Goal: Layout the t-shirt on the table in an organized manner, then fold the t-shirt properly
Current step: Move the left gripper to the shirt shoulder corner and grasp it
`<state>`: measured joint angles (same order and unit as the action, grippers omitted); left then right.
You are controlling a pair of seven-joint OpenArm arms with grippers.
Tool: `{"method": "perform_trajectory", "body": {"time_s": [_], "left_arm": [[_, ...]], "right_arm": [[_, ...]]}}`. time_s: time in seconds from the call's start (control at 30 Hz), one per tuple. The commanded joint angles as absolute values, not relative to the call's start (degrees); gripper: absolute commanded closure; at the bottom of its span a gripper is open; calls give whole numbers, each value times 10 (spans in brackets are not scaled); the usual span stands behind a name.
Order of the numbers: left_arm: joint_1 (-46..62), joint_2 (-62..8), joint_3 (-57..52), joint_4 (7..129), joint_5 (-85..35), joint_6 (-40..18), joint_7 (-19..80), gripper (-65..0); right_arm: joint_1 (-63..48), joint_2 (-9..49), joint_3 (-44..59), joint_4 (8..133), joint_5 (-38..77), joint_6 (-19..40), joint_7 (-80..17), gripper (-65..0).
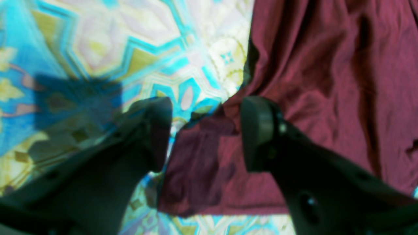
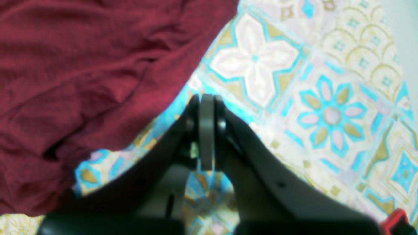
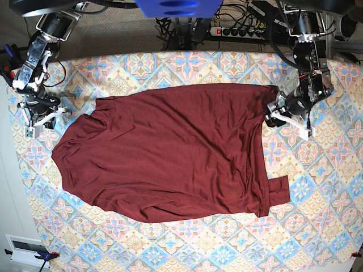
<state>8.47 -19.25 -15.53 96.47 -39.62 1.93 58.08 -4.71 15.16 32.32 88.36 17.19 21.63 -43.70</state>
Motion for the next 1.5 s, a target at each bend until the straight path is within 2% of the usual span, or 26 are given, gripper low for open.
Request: {"method": "perform_trajectory", "body": {"time_s": [0.0,0.43,0.5,0.63,0.7,0.9,1.03,1.17,1.3,1.47], "left_arm": [[96,-209,-158,994,-406,13,576,-350],[204,-226,-137,1037,-444,12,575,-334],[204,-229,-117,1036,-443,12,575,-289],[204,-244,-95,1036,-444,12,573,-128],[204,-244,-97,1037,-447,11,573,-98],[204,-241,-111,1040,-453,11,572,-102],[206,-232,-161,1036,-518,11,575,-112],[232,-196,-244,1034,-592,15,575,-187],[248,-150,-270,1034,-602,15,575,-269],[243,-116,-271,1004,-601,15,573,-289]], "right_arm": [[-37,164,326,895,181,218,-422,0],[-37,164,326,895,218,218,-422,0],[-37,164,326,895,218,218,-422,0],[-38,164,326,895,218,218,-422,0],[-46,164,326,895,218,218,-422,0],[-57,164,326,895,218,218,-422,0],[-57,164,326,895,218,218,-422,0],[-57,164,326,895,218,218,-422,0],[-56,164,326,895,218,218,-422,0],[-54,164,326,895,218,218,-422,0]]}}
